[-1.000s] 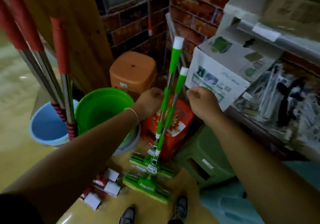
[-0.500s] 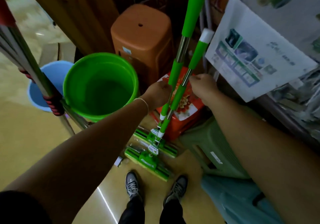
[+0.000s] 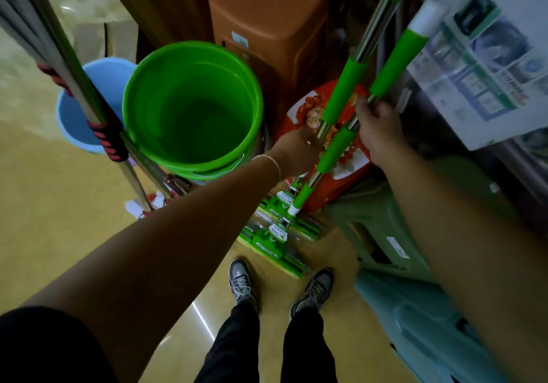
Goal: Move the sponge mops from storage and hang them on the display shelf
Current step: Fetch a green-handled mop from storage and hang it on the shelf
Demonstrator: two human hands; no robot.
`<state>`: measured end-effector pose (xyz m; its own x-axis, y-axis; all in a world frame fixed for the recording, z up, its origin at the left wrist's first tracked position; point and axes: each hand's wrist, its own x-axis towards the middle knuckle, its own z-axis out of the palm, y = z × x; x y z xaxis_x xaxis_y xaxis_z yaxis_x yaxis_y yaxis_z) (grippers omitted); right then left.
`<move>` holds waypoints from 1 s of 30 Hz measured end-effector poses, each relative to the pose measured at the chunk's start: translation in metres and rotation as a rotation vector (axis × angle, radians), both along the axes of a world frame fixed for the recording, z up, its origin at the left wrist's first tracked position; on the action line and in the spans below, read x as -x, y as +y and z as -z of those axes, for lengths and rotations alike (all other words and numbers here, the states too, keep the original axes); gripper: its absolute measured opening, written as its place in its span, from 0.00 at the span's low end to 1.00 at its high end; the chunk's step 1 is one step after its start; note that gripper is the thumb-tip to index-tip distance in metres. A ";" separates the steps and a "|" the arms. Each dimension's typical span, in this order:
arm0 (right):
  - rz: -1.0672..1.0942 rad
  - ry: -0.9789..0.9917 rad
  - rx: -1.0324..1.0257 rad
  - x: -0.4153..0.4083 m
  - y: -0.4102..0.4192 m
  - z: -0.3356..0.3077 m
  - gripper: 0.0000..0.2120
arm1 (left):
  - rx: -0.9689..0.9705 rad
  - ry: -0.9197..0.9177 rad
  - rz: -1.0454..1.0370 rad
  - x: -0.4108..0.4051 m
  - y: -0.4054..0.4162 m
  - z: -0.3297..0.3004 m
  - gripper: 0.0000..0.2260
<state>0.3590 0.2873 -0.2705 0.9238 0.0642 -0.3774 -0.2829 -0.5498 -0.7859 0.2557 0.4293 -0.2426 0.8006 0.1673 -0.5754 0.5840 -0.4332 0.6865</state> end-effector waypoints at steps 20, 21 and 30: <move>-0.072 -0.377 0.093 0.215 0.028 -0.060 0.15 | 0.058 -0.274 0.221 0.138 0.010 0.017 0.20; -0.079 -0.393 0.097 0.224 0.027 -0.061 0.14 | 0.054 -0.295 0.233 0.145 0.009 0.015 0.20; -0.233 -0.476 0.139 0.315 0.000 -0.077 0.16 | -0.087 -0.320 0.347 0.225 -0.015 -0.011 0.17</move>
<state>0.0440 0.2873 -0.1940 0.9619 0.2669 0.0590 0.2278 -0.6636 -0.7126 0.0310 0.4143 -0.2312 0.9523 -0.1045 -0.2866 0.1600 -0.6286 0.7611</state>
